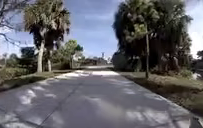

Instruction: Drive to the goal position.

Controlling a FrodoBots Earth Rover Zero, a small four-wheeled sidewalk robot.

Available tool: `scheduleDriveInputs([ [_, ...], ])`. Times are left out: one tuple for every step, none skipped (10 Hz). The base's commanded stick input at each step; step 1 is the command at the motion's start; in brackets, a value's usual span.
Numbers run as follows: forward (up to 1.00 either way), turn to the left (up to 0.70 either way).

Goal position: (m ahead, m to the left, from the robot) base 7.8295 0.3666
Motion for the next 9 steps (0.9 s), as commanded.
scheduleDriveInputs([
  [0.85,0.0],
  [0.85,0.0],
  [0.85,0.0],
  [0.85,0.0],
  [0.85,0.0],
  [0.85,0.0],
  [0.85,0.0],
  [0.85,0.0],
  [0.85,0.0],
])
